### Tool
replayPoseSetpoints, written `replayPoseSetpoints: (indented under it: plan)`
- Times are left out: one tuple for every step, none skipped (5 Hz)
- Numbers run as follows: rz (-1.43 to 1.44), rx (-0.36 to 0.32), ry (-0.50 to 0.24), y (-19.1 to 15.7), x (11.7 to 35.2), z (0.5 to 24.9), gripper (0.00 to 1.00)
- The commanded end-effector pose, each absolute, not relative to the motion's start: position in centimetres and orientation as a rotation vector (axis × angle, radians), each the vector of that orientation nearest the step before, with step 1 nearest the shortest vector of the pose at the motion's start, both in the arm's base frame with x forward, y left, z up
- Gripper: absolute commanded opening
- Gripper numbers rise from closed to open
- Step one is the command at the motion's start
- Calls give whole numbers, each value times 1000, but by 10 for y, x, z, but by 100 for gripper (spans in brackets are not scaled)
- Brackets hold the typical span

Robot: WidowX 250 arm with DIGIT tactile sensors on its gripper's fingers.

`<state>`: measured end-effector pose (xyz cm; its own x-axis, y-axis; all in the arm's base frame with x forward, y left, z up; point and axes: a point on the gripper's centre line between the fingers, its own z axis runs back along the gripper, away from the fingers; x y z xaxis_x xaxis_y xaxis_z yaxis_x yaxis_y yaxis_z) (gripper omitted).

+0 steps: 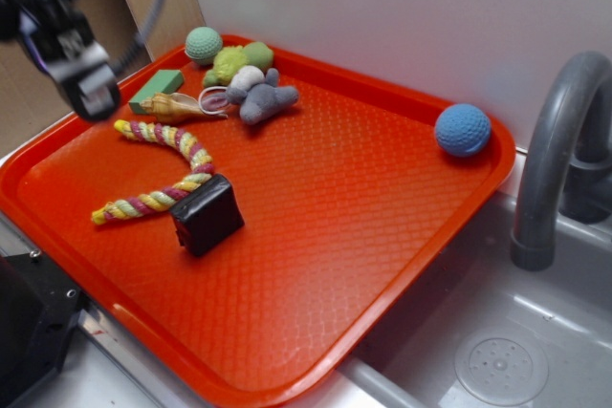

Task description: Grab the black box.

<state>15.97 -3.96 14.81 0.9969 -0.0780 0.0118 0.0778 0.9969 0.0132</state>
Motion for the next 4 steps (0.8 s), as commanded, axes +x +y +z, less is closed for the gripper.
replayPoseSetpoints:
  plan:
    - [-95,-14,-59,-53,172,83,100]
    - [-89,6,-90,-45,222,46,100]
    - [-143,-8,-73,-62,263,17,78]
    - [-155,4,-54,-70,267,14,0]
